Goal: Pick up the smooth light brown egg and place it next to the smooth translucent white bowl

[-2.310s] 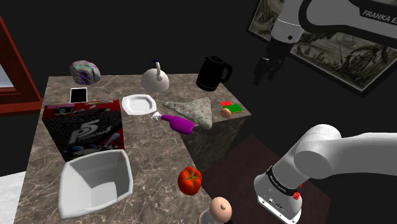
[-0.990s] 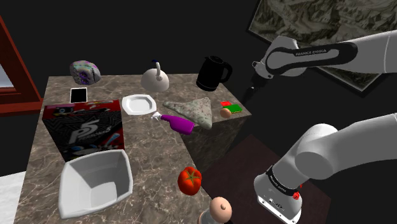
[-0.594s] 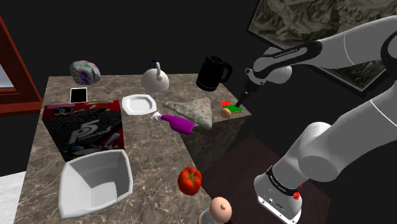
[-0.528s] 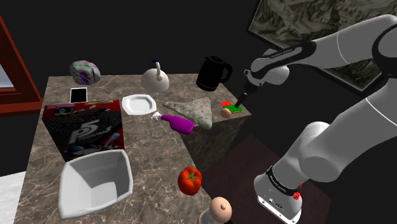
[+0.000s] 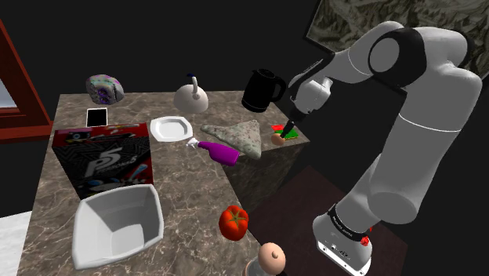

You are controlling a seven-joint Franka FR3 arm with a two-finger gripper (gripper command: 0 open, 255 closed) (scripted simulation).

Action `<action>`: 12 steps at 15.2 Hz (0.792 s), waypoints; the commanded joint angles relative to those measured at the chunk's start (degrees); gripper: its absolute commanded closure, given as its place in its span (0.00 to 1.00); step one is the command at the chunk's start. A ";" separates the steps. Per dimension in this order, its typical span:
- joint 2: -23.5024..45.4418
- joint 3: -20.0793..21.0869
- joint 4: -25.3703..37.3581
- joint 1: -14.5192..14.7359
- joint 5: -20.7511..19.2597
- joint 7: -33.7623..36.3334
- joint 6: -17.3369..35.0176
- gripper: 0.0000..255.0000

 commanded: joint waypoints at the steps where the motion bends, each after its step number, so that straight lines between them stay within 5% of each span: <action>1: 2.64 1.70 1.37 -1.30 3.23 -2.70 0.01 0.00; 7: 7.54 5.45 2.23 -3.08 9.42 -6.62 2.37 0.00; 12: 7.53 5.46 2.23 -3.09 9.41 -6.62 2.37 0.00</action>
